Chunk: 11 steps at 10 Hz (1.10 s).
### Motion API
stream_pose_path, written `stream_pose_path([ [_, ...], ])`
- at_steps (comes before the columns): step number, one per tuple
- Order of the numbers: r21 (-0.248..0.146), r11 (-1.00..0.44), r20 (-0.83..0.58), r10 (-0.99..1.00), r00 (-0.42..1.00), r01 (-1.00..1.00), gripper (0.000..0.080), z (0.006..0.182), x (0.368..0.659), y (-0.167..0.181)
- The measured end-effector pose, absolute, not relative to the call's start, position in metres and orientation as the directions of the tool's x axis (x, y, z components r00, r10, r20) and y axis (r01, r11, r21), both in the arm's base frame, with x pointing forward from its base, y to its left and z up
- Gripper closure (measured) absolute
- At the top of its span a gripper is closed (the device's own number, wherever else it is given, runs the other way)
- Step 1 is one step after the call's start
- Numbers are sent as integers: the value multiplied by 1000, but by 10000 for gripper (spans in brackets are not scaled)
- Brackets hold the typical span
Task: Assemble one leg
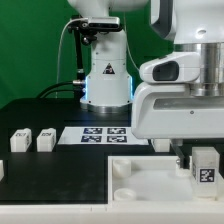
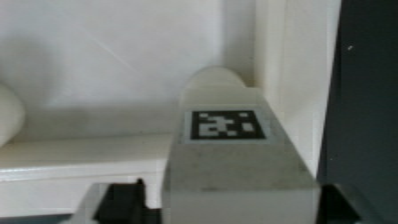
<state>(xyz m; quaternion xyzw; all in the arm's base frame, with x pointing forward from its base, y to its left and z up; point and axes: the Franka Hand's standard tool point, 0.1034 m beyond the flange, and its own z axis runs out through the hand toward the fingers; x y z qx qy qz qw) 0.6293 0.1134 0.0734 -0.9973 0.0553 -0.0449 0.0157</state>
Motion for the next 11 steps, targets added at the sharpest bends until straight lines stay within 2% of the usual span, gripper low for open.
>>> stream_pose_path([
  [1, -47, -977, 83, -210, 974, -207, 438, 73, 629, 114],
  [2, -55, -947, 77, -321, 944, -317, 508, 73, 629, 113],
  [4, -69, -862, 63, -507, 860, -503, 508, 72, 629, 112],
  [5, -91, -726, 29, -686, 727, -682, 508, 72, 628, 111],
  [7, -108, -347, -67, -932, 356, -931, 508, 71, 627, 108],
  [8, -93, -177, -98, -978, 186, -980, 507, 71, 627, 109],
  [10, -35, 57, -124, -991, -52, -998, 505, 72, 628, 120],
  [11, -28, 96, -124, -988, -92, -995, 505, 71, 628, 119],
])
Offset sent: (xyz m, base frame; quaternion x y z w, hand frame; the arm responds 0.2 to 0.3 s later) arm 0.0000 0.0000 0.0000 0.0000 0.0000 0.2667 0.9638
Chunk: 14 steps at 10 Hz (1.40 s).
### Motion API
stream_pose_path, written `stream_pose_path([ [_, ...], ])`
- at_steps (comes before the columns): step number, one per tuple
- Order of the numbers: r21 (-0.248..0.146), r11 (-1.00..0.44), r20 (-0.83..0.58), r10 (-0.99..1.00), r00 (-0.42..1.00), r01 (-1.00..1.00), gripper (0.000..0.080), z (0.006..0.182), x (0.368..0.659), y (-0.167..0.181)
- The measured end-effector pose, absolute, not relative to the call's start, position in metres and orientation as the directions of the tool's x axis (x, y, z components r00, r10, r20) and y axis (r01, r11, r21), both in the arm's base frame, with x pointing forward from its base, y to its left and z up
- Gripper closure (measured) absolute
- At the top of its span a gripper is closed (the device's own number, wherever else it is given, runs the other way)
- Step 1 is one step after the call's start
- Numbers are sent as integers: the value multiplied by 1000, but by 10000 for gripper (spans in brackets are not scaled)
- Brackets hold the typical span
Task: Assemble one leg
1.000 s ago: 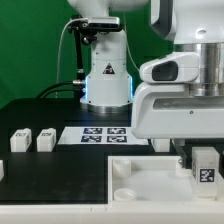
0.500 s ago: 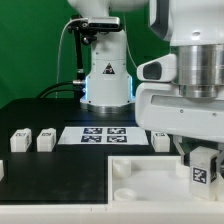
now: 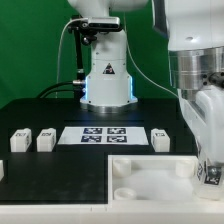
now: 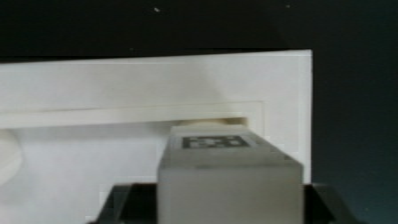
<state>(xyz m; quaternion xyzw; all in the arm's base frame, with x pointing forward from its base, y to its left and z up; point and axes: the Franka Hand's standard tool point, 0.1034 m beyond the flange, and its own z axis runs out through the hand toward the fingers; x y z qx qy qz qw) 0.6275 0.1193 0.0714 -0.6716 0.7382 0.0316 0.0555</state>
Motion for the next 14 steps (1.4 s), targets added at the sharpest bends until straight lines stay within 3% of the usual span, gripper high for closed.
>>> stream_pose_path([
  [1, -33, 56, -123, -991, -51, -998, 505, 71, 627, 119],
  [2, -42, -41, -115, -992, 46, -998, 411, 71, 627, 119],
  [3, -54, -263, -93, -959, 268, -963, 241, 67, 622, 120],
  [4, -76, -469, -75, -877, 474, -880, 179, 67, 623, 117],
  [5, -90, -623, -57, -776, 628, -777, 179, 67, 624, 113],
  [10, -93, -883, -15, -461, 887, -461, 150, 68, 624, 112],
  [11, -51, -992, 15, -119, 993, -118, 150, 73, 628, 116],
  [12, -52, -998, 13, -27, 1000, -26, 150, 73, 628, 114],
  [14, -54, -995, 10, -87, 996, -86, 187, 73, 628, 114],
])
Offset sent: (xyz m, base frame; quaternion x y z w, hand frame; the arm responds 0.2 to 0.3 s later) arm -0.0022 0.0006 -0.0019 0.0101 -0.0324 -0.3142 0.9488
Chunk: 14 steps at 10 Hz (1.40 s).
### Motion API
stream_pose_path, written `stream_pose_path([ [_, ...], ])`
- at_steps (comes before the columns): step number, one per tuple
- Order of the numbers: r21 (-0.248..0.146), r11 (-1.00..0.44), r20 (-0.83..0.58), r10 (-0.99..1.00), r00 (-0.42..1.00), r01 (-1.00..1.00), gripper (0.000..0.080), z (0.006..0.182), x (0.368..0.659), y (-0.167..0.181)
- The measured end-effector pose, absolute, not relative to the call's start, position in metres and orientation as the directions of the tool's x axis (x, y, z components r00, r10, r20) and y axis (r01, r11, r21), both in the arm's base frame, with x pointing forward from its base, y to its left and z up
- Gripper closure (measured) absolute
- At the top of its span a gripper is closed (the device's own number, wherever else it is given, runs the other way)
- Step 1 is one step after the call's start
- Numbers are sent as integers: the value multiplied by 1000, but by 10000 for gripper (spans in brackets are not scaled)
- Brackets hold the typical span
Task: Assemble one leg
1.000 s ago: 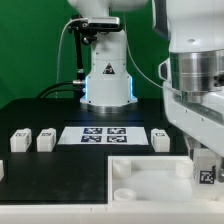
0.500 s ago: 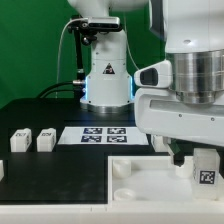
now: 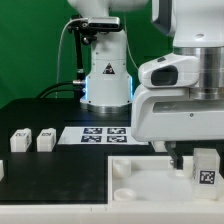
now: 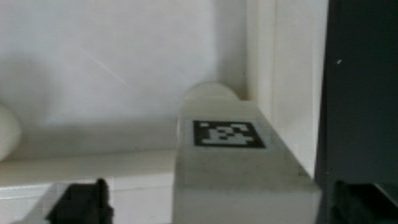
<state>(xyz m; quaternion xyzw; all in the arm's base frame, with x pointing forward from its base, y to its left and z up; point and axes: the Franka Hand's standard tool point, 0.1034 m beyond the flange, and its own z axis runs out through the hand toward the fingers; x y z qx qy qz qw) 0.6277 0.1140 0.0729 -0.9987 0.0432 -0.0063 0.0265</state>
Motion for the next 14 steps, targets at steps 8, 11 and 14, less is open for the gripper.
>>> stream_pose_path([
  [8, -31, -358, -28, -933, 359, -933, 508, 72, 628, 113],
  [11, -5, 80, -85, -993, -79, -997, 508, 72, 628, 106],
  [14, 26, 352, -85, -932, -353, -936, 507, 72, 627, 106],
])
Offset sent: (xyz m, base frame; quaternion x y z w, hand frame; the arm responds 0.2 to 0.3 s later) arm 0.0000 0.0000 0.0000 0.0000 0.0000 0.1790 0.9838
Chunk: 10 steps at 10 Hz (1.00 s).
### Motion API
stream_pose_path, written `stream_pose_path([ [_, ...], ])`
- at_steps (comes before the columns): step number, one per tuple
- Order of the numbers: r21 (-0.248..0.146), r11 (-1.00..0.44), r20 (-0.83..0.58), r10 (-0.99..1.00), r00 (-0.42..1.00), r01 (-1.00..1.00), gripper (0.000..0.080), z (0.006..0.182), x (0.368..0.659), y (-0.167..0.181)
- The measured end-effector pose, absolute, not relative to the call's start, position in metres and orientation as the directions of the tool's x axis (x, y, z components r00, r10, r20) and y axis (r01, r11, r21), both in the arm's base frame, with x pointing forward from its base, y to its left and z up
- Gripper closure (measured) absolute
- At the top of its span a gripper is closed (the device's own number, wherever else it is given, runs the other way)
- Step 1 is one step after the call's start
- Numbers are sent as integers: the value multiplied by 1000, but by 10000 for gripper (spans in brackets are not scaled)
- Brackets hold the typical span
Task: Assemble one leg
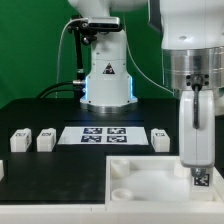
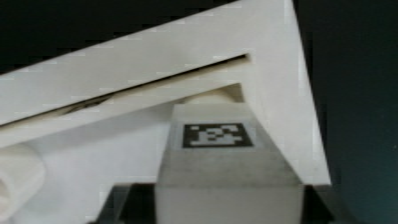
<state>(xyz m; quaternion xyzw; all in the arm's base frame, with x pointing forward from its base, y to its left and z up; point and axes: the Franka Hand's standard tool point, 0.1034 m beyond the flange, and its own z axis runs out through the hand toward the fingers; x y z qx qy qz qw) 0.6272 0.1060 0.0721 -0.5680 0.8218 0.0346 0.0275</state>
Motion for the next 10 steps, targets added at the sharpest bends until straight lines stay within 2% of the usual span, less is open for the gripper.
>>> stream_pose_path([
  [3, 23, 371, -86, -925, -371, -928, 506, 72, 626, 111],
  [4, 23, 353, -87, -931, -354, -935, 431, 72, 626, 112],
  [5, 22, 342, -88, -935, -343, -939, 279, 72, 626, 112],
  [6, 22, 341, -88, -936, -341, -940, 279, 71, 626, 113],
  [7, 22, 339, -88, -936, -340, -941, 180, 71, 626, 114],
  [9, 28, 314, -92, -944, -316, -949, 157, 77, 623, 127],
  [10, 57, 258, -85, -961, -262, -964, 151, 78, 616, 133],
])
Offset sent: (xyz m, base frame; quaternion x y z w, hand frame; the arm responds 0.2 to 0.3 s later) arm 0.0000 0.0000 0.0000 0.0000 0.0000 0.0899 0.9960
